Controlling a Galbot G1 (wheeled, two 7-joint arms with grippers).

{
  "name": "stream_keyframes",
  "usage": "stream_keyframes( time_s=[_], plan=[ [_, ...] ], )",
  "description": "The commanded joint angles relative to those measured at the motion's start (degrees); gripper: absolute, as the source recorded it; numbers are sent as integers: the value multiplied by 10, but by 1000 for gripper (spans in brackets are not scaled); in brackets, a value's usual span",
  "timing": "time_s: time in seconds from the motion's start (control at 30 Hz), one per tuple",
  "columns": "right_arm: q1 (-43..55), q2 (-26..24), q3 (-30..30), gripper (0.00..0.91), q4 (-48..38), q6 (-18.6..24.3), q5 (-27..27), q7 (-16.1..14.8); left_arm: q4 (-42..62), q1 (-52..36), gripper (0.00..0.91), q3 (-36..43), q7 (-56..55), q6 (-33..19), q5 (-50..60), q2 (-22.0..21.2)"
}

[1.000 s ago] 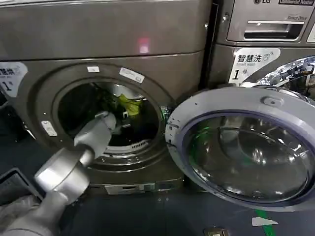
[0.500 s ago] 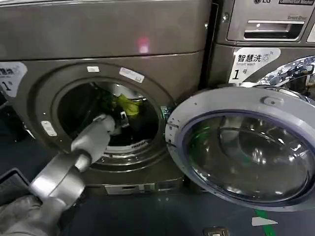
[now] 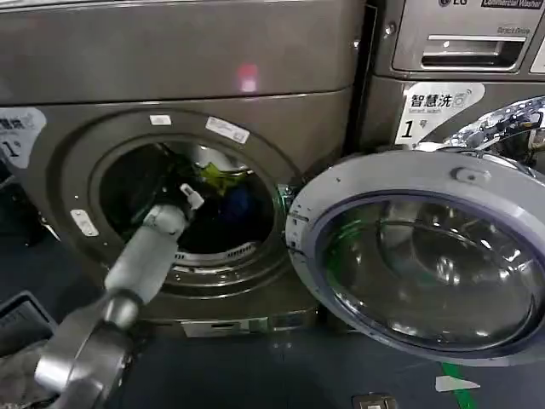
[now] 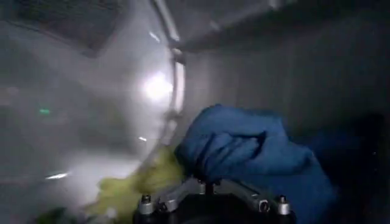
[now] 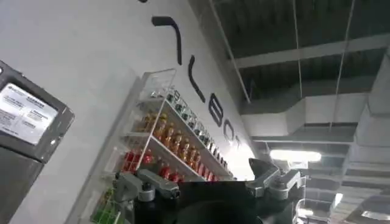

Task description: Grasp the clothes from the dryer.

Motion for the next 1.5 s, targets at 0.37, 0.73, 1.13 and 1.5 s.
stream_keyframes(
  time_s=[0.37, 0.73, 1.13, 1.5],
  plan=[
    [-5, 1, 7, 907, 7, -2, -16, 3, -409, 232, 0, -211, -298, 34, -120, -37],
    [-7, 2, 12, 907, 11, 0, -7, 0, -440, 266, 0, -207, -301, 78, -125, -52],
    [-6, 4, 13, 907, 11, 1, -9, -7, -429, 256, 0, -201, -298, 89, -123, -55],
    [-8, -3, 16, 907, 11, -6, -12, -5, -430, 256, 0, -192, -294, 96, -125, -56]
  ],
)
